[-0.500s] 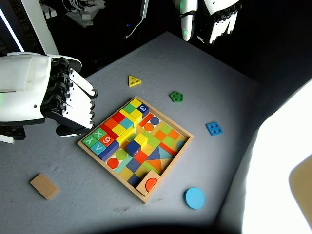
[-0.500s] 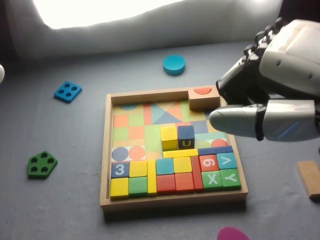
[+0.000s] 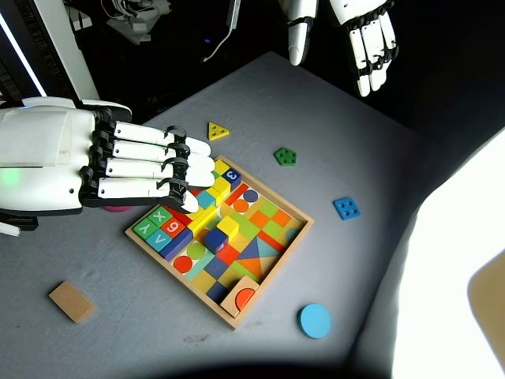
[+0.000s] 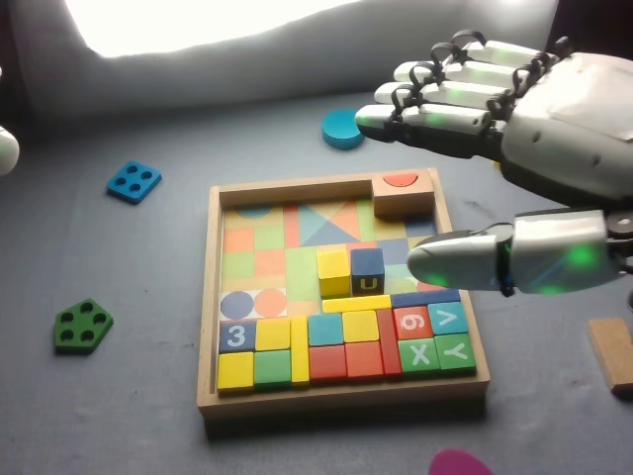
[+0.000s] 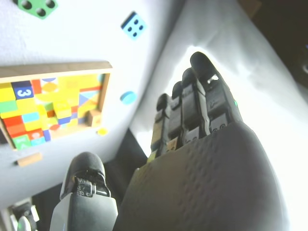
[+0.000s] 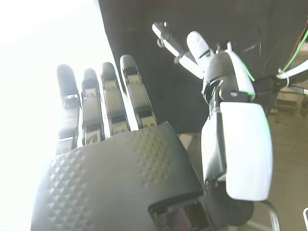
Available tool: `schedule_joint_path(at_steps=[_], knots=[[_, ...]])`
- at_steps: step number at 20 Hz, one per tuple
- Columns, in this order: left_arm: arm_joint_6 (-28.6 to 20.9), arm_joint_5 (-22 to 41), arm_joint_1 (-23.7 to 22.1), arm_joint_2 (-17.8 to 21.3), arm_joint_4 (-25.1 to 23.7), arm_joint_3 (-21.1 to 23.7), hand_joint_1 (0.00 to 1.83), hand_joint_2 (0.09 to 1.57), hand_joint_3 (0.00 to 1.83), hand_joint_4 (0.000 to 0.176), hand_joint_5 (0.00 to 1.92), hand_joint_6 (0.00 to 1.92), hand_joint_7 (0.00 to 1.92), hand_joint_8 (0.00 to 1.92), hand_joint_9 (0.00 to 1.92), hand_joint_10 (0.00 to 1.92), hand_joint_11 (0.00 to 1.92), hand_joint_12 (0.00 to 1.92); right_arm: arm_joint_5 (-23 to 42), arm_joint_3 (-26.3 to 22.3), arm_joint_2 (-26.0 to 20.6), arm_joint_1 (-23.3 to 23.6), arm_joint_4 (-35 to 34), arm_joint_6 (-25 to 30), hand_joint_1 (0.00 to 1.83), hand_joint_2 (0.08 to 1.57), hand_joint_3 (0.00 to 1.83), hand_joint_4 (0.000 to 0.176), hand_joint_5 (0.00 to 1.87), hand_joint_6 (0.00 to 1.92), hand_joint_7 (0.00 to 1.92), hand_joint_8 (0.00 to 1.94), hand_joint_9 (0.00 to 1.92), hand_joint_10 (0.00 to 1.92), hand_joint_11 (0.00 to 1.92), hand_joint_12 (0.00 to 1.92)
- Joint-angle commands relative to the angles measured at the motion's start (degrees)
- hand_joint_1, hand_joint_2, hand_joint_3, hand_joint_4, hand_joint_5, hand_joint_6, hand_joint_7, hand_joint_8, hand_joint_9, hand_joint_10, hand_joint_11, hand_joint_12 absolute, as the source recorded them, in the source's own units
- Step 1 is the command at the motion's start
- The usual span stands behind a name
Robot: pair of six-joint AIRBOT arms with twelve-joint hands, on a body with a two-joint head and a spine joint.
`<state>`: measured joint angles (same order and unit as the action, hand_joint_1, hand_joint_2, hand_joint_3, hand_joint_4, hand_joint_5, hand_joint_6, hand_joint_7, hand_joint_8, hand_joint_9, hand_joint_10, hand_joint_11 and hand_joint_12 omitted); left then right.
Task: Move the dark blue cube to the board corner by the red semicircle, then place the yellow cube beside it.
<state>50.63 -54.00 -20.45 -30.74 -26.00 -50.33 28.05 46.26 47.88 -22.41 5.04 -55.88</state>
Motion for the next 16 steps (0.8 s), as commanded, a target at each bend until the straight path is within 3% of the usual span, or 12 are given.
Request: schedule_joint_path(at_steps=[1,4,5,6,7,10,13,16], knots=[[-0.1,4.8,-0.6,-0.1,-1.8,0.1,0.00,1.17,0.01,0.024,0.09,0.00,0.13,0.00,0.17,0.01,0.00,0.70,6.7,0.2,0.2,0.1,-0.6,-0.5,0.02,1.12,0.00,0.006,0.20,0.01,0.14,0.00,0.07,0.05,0.00,0.66],[-0.1,4.8,-0.5,-0.1,-1.8,0.1,0.00,1.15,0.00,0.031,0.08,0.00,0.12,0.00,0.16,0.00,0.00,0.67,5.6,2.3,2.5,-0.2,-1.8,-1.7,0.03,1.14,0.00,0.032,0.30,0.04,0.13,0.00,0.04,0.02,0.00,0.48],[-0.1,4.8,-0.5,0.0,-1.8,0.2,0.00,1.14,0.00,0.030,0.10,0.00,0.13,0.00,0.17,0.00,0.00,0.69,3.4,3.7,3.8,0.2,-3.0,-1.7,0.01,1.14,0.00,0.028,0.38,0.06,0.13,0.00,0.03,0.02,0.00,0.37],[-0.2,4.8,-0.4,0.0,-1.8,0.2,0.00,1.13,0.00,0.035,0.11,0.01,0.14,0.00,0.17,0.00,0.00,0.68,2.0,4.4,4.6,0.5,-3.3,-1.7,0.01,1.15,0.01,0.010,0.52,0.09,0.17,0.00,0.03,0.02,0.00,0.31],[-0.3,4.7,-0.2,0.0,-1.8,0.2,0.00,1.14,0.00,0.031,0.10,0.00,0.14,0.00,0.17,0.00,0.00,0.68,-0.9,5.6,5.6,1.2,-4.2,-1.7,0.02,1.17,0.01,0.000,0.64,0.10,0.21,0.01,0.05,0.02,0.00,0.32],[-0.5,4.7,-0.1,0.0,-1.8,0.2,0.00,1.15,0.00,0.022,0.08,0.00,0.13,0.00,0.16,0.00,0.00,0.63,-3.9,7.3,7.3,1.9,-5.3,-1.7,0.00,1.15,0.00,0.000,0.82,0.09,0.28,0.01,0.03,0.00,0.00,0.02],[-0.8,4.4,0.0,0.1,-1.8,0.2,0.00,1.18,0.01,0.007,0.09,0.00,0.15,0.00,0.19,0.01,0.00,0.73,-6.6,9.9,9.9,1.9,-5.6,-1.7,0.00,1.14,0.00,0.000,0.87,0.09,0.26,0.00,0.00,0.00,0.00,0.00],[-0.9,4.4,0.0,0.2,-1.8,0.3,0.00,1.18,0.00,0.024,0.10,0.00,0.14,0.00,0.19,0.00,0.00,0.69,-7.3,13.0,12.9,1.8,-6.2,-1.7,0.00,1.13,0.00,0.000,0.91,0.06,0.25,0.00,0.02,0.01,0.00,0.00]])
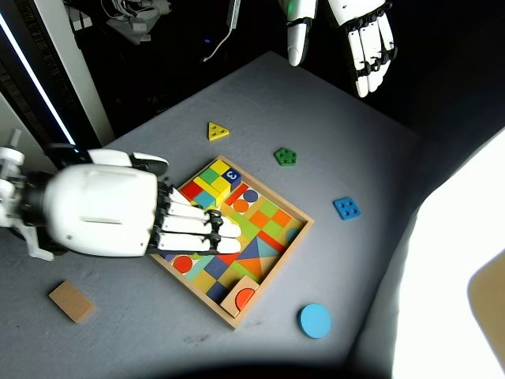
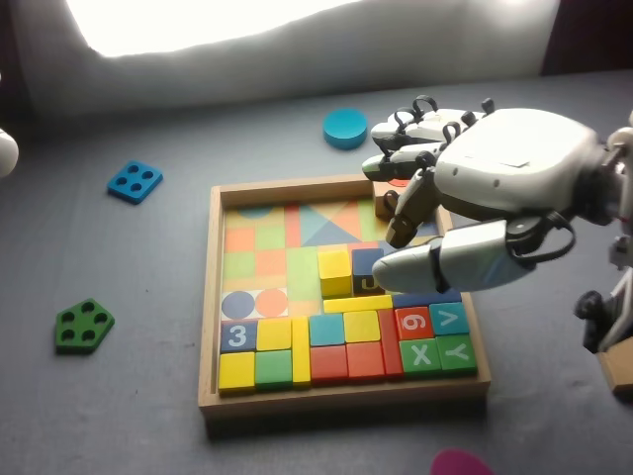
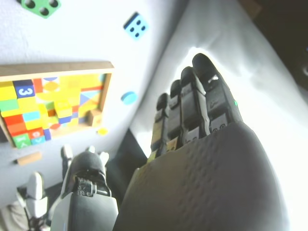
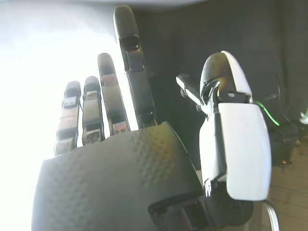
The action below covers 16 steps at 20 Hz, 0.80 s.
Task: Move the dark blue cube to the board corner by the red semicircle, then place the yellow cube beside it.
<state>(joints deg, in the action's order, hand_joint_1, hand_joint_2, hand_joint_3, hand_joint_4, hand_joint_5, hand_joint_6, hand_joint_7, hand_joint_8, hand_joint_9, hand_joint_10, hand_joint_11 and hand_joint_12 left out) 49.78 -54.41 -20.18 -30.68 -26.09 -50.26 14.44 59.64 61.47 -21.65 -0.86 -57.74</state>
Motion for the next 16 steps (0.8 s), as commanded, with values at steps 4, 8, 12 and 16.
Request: schedule_joint_path(at_steps=[4,8,12,16], knots=[[0.0,4.8,-0.3,0.2,-1.7,0.2,0.00,1.18,0.00,0.023,0.11,0.00,0.13,0.01,0.16,0.01,0.00,0.65,9.7,2.6,3.1,-0.4,-0.4,-1.7,0.01,1.14,0.00,0.000,0.89,0.04,0.24,0.00,0.02,0.01,0.00,0.00],[0.0,4.8,-0.3,0.2,-1.7,0.1,0.00,1.18,0.00,0.023,0.09,0.00,0.12,0.00,0.16,0.00,0.00,0.64,10.7,3.6,5.2,-1.6,-1.4,-4.3,0.00,1.15,0.00,0.000,0.87,0.03,0.23,0.00,0.01,0.00,0.00,0.00],[0.0,4.8,-0.3,0.2,-1.7,0.0,0.00,1.18,0.00,0.029,0.09,0.00,0.11,0.00,0.15,0.00,0.00,0.62,10.5,5.3,6.9,-2.2,-3.4,-6.3,0.00,1.16,0.00,0.000,0.86,0.02,0.24,0.01,0.01,0.00,0.00,0.00],[0.0,4.8,-0.3,0.2,-1.7,0.0,0.00,1.18,0.00,0.018,0.09,0.00,0.09,0.00,0.12,0.00,0.00,0.60,9.5,6.2,7.8,-3.0,-3.4,-7.4,0.00,1.15,0.00,0.000,0.83,0.01,0.21,0.00,0.00,0.00,0.00,0.00]])
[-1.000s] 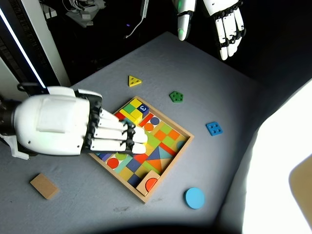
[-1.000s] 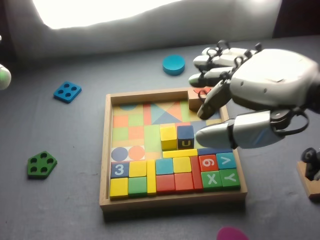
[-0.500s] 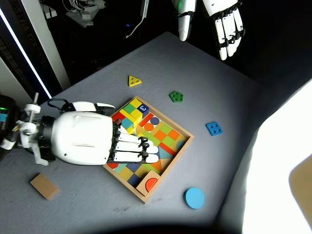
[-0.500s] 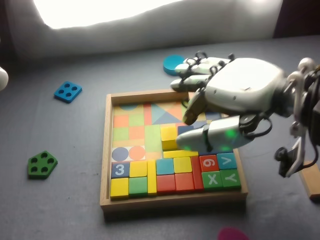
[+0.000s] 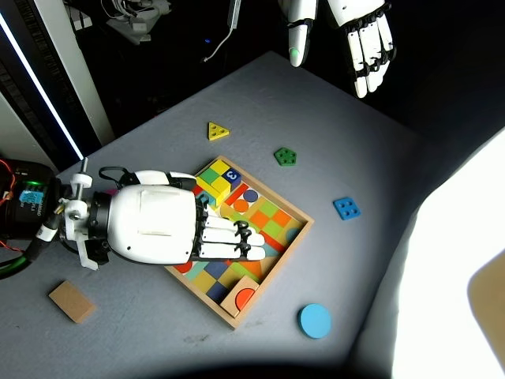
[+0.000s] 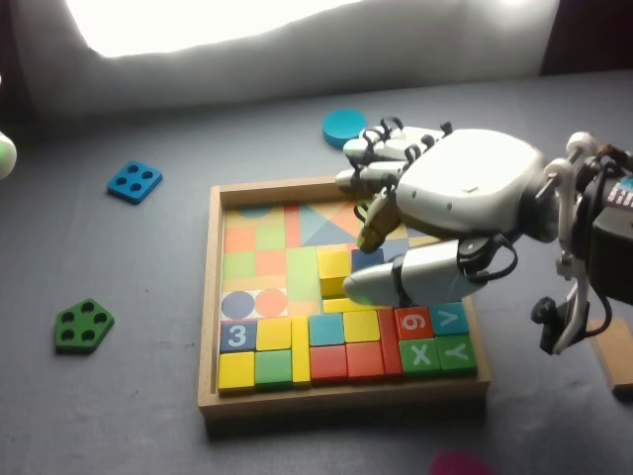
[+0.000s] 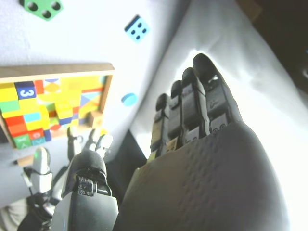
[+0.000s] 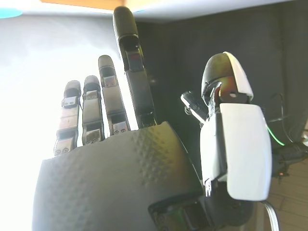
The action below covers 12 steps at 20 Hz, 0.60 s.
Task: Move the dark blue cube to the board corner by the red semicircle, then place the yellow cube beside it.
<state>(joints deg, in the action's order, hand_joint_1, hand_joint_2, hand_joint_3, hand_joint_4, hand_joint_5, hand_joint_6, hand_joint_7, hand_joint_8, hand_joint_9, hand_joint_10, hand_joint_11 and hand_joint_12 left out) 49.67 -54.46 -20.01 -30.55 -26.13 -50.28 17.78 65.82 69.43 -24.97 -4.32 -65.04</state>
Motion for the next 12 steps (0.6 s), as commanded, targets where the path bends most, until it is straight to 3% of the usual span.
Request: schedule_joint_path(at_steps=[1,4,12], knots=[[0.1,4.8,-0.5,0.0,-1.7,0.0,0.00,1.19,0.00,0.016,0.09,0.00,0.09,0.00,0.13,0.00,0.00,0.62,6.1,0.1,-0.1,0.1,0.0,-0.2,0.00,1.15,0.00,0.000,0.84,0.01,0.22,0.01,0.00,0.00,0.00,0.00],[0.1,4.8,-0.5,0.0,-1.7,0.1,0.00,1.20,0.00,0.019,0.11,0.01,0.14,0.01,0.17,0.01,0.00,0.70,6.1,0.2,0.0,-0.4,0.0,-0.5,0.00,1.17,0.01,0.000,0.84,0.01,0.20,0.00,0.00,0.00,0.00,0.00],[0.1,4.8,-0.5,0.0,-1.7,0.0,0.00,1.20,0.00,0.024,0.10,0.00,0.11,0.00,0.15,0.00,0.00,0.66,6.1,0.2,0.0,-1.7,0.0,-0.9,0.00,1.16,0.00,0.000,0.84,0.01,0.22,0.01,0.00,0.00,0.00,0.00]])
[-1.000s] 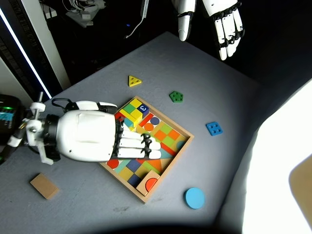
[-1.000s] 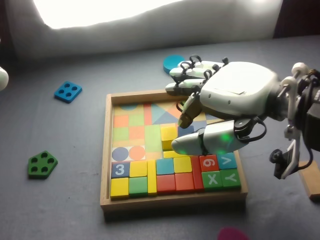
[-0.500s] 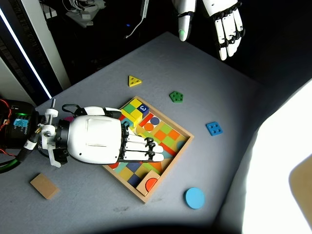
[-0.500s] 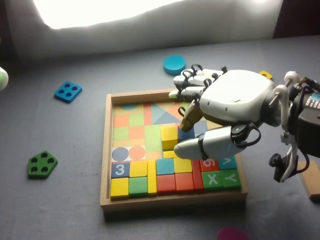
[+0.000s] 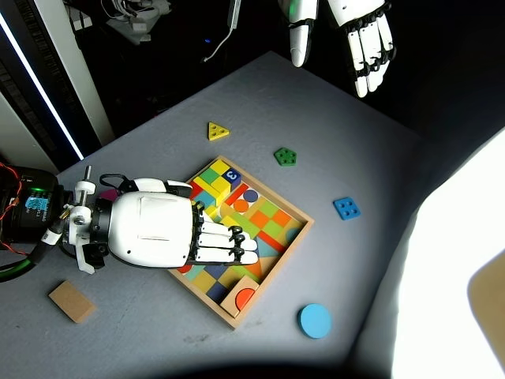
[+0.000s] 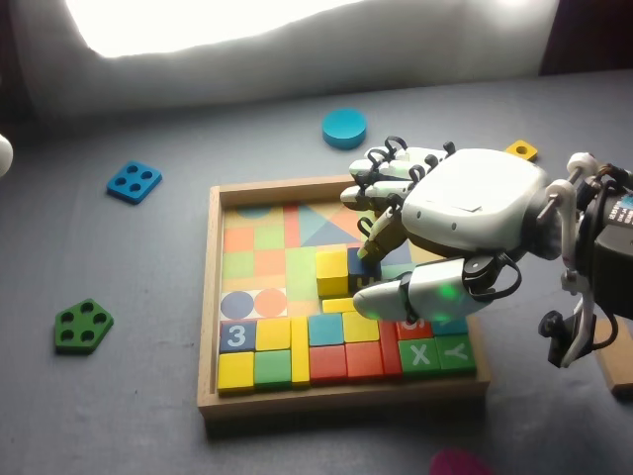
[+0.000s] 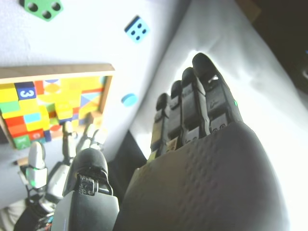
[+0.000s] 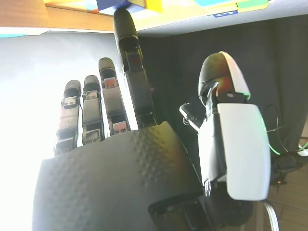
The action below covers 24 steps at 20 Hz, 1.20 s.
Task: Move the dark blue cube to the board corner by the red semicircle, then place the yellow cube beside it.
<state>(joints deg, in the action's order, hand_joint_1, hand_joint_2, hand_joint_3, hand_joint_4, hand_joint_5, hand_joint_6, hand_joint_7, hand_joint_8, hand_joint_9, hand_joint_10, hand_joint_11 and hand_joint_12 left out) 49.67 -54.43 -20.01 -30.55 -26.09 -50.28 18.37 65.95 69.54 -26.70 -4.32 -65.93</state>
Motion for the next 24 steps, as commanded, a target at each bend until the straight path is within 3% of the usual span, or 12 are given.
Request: schedule_joint_path(at_steps=[1,15,18,24], knots=[[0.1,4.8,-0.5,0.0,-1.7,0.0,0.00,1.20,0.00,0.021,0.10,0.00,0.11,0.00,0.14,0.00,0.00,0.63,5.5,0.3,-0.1,-0.1,0.0,-0.3,0.00,1.17,0.01,0.000,0.84,0.01,0.22,0.01,0.00,0.00,0.00,0.00],[0.1,4.9,-0.7,0.0,-1.7,-0.1,0.00,1.21,0.00,0.020,0.13,0.00,0.12,0.00,0.15,0.00,0.00,0.66,5.4,6.6,-1.4,-1.4,-1.4,-1.2,0.00,1.20,0.01,0.000,0.86,0.01,0.24,0.01,0.03,0.01,0.00,0.00],[0.1,4.9,-0.7,0.0,-1.7,-0.1,0.00,1.21,0.00,0.010,0.13,0.00,0.11,0.00,0.15,0.00,0.00,0.63,5.4,7.0,-1.8,-1.3,-2.2,-2.7,0.01,1.19,0.01,0.000,0.87,0.02,0.24,0.00,0.02,0.01,0.00,0.00],[0.1,4.9,-0.7,0.0,-1.7,-0.1,0.00,1.21,0.00,0.019,0.10,0.00,0.09,0.00,0.14,0.00,0.00,0.63,6.0,7.6,-1.9,-0.9,-5.3,-5.3,0.04,1.20,0.01,0.000,0.89,0.02,0.23,0.00,0.03,0.01,0.00,0.00]])
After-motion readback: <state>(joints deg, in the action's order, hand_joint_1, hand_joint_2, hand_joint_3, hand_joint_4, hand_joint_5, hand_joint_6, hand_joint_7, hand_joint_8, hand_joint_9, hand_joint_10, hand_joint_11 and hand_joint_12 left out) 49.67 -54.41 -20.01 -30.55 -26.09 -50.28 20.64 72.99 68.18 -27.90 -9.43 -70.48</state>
